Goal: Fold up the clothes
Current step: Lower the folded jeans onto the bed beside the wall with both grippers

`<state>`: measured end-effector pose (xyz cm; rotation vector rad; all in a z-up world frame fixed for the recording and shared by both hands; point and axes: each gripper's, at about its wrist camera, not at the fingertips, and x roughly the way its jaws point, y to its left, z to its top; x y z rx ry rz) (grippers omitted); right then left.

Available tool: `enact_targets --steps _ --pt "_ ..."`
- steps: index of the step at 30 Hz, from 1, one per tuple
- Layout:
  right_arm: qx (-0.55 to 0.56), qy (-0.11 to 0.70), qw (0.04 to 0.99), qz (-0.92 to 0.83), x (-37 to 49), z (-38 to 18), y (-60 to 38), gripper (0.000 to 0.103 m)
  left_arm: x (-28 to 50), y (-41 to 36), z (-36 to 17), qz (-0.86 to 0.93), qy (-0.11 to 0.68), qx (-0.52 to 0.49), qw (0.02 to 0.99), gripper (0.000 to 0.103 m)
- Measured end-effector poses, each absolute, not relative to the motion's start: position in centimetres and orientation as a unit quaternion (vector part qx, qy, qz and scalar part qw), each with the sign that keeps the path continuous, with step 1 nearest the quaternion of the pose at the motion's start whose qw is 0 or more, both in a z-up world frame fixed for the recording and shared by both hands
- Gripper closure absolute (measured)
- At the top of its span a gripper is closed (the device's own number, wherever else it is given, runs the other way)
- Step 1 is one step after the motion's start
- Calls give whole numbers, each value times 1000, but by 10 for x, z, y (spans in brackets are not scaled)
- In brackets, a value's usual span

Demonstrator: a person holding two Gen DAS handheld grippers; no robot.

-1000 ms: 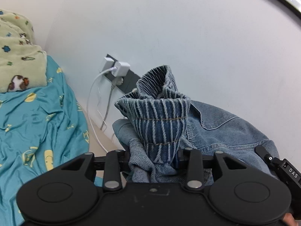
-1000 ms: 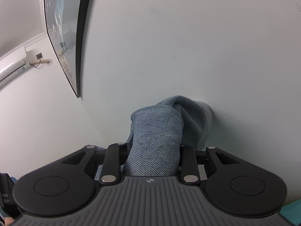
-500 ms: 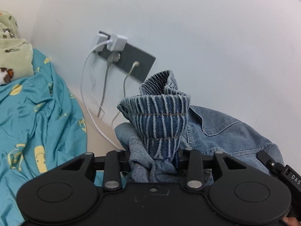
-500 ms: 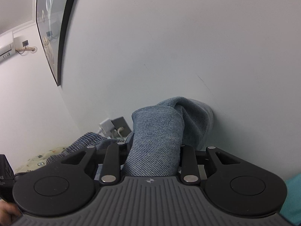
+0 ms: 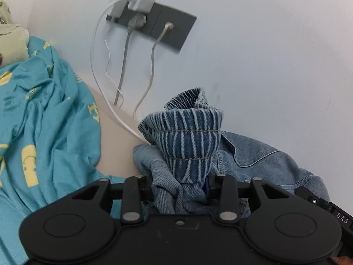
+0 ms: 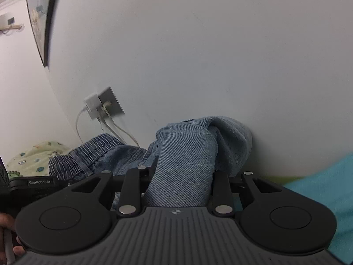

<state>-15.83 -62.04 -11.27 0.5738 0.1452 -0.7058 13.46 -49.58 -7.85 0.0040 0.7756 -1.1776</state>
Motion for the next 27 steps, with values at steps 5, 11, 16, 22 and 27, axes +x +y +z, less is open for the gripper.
enact_targets --steps 5,11,16,22,27 --pt "280 86 894 -340 -162 -130 -616 73 139 -498 -88 -550 350 0 758 69" --pt "301 106 884 -342 -158 -140 -614 73 137 -499 -101 -549 349 1 759 68" --pt "296 116 882 -347 -145 -149 -613 72 140 -501 -114 -543 359 9 759 65" --pt "294 112 884 -346 -143 -153 -616 71 144 -500 -121 -545 365 14 755 63" --pt "303 114 881 -344 -149 -154 -619 70 145 -503 -115 -543 375 26 751 60"
